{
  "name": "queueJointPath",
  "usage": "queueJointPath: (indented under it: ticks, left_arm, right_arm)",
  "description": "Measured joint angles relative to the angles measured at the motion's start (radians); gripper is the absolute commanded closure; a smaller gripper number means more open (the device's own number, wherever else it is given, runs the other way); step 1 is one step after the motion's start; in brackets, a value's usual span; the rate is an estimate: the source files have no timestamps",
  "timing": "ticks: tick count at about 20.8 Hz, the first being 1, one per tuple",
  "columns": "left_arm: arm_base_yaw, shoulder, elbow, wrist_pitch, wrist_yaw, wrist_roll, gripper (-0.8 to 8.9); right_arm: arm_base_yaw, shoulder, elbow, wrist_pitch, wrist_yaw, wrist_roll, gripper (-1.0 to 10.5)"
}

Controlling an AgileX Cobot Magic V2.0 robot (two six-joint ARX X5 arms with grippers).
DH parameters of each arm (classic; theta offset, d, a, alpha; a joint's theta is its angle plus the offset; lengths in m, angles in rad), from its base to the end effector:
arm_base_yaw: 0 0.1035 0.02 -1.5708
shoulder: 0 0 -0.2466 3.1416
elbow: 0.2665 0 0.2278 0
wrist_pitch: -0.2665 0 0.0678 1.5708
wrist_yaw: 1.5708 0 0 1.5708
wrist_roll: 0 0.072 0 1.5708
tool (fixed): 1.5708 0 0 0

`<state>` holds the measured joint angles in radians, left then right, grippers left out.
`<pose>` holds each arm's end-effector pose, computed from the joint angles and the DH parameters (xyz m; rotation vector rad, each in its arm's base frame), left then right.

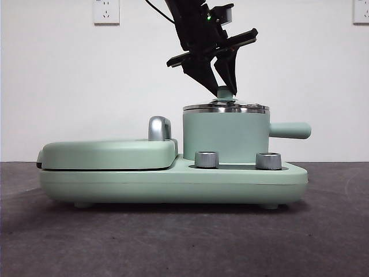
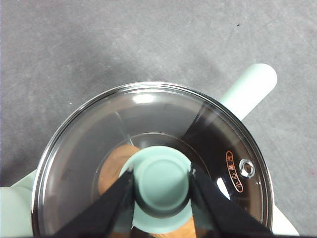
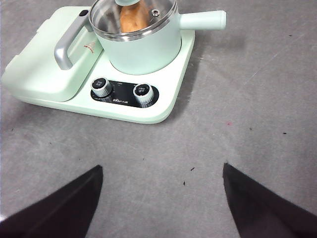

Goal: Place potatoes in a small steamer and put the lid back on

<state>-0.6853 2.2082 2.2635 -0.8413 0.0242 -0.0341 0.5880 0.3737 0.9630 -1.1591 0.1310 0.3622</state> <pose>0.3718 -0.3062 0.2748 0.2292 0.7694 -0.6585 0.0526 0.0238 0.2905 0.1453 0.6087 0.3400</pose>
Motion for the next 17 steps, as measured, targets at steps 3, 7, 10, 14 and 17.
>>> queueJointPath:
  ticks: [3,7,10,14,17]
  left_arm:
    - [0.0,0.0,0.001,-0.003,0.0,0.001,6.38]
    - [-0.002,0.006,0.002,-0.012,-0.013,0.011,3.53]
    - [-0.003,0.007,0.002,-0.017,-0.056,0.013,2.82]
    - [-0.003,-0.035,0.002,-0.105,-0.056,0.013,2.82]
    - [-0.003,-0.186,0.002,-0.276,-0.056,0.01,2.82]
  right_arm:
    - [0.0,0.0,0.0,0.0,0.0,0.0,5.6]
    - [0.0,0.0,0.0,0.0,0.0,0.0,5.6]
    - [0.0,0.0,0.0,-0.001,0.0,0.0,5.6]
    - [0.0,0.0,0.0,-0.001,0.0,0.0,5.6]
    - [0.0,0.0,0.0,0.0,-0.001,0.0,5.6]
